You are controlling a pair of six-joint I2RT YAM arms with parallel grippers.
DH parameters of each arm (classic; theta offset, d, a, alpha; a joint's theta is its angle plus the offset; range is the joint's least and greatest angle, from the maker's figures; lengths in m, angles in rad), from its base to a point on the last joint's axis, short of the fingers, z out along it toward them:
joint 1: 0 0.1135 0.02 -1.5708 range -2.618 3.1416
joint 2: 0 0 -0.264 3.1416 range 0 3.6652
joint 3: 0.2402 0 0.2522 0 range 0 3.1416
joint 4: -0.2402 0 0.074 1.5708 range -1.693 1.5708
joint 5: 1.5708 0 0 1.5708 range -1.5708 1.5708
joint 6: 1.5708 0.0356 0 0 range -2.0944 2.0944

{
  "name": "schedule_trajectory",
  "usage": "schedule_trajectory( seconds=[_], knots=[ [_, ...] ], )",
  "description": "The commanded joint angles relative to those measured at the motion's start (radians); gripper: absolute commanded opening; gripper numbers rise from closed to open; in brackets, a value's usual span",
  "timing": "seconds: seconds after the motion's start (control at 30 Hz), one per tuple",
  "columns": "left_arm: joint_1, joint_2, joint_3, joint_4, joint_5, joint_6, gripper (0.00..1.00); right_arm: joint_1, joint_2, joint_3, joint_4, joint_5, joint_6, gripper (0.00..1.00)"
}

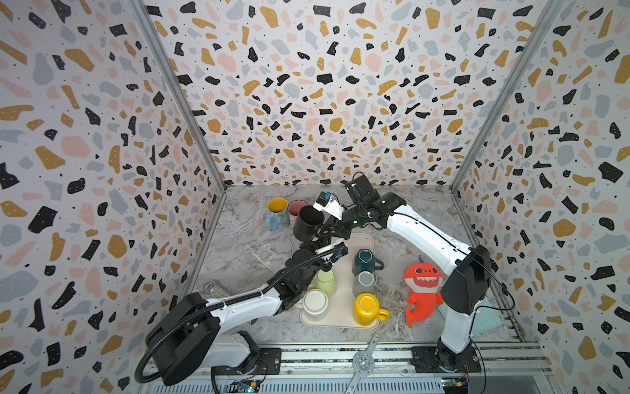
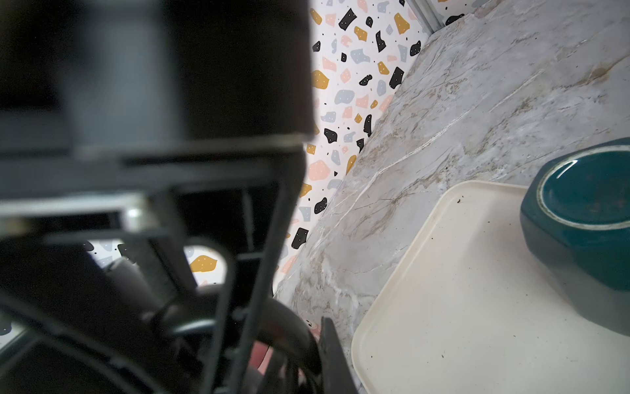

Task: Turn the mug right side up
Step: 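Close the right gripper on the black mug's handle while the left gripper holds it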

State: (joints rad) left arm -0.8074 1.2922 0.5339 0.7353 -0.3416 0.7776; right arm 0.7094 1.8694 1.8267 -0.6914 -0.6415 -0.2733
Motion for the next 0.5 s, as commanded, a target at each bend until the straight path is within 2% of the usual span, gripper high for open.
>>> schedule_trajectory(
  seconds=[0.0, 0.07, 0.2, 0.27, 0.47],
  knots=[
    [-0.006, -0.044, 0.034, 0.186, -0.046, 0.0, 0.09, 0.005, 0.001, 0.008, 0.016, 0.005, 0.036, 0.0],
    [-0.005, -0.047, 0.049, 0.162, -0.06, -0.022, 0.21, 0.004, -0.012, -0.02, 0.057, 0.02, 0.059, 0.0],
    [-0.005, -0.055, 0.05, 0.158, -0.074, -0.033, 0.32, -0.005, -0.03, -0.047, 0.116, 0.051, 0.101, 0.0],
    [-0.005, -0.058, 0.046, 0.172, -0.108, -0.052, 0.42, -0.015, -0.035, -0.052, 0.139, 0.067, 0.132, 0.0],
    [-0.006, -0.094, 0.047, 0.159, -0.162, -0.118, 0.51, -0.035, -0.043, -0.052, 0.202, 0.132, 0.211, 0.0]
  ],
)
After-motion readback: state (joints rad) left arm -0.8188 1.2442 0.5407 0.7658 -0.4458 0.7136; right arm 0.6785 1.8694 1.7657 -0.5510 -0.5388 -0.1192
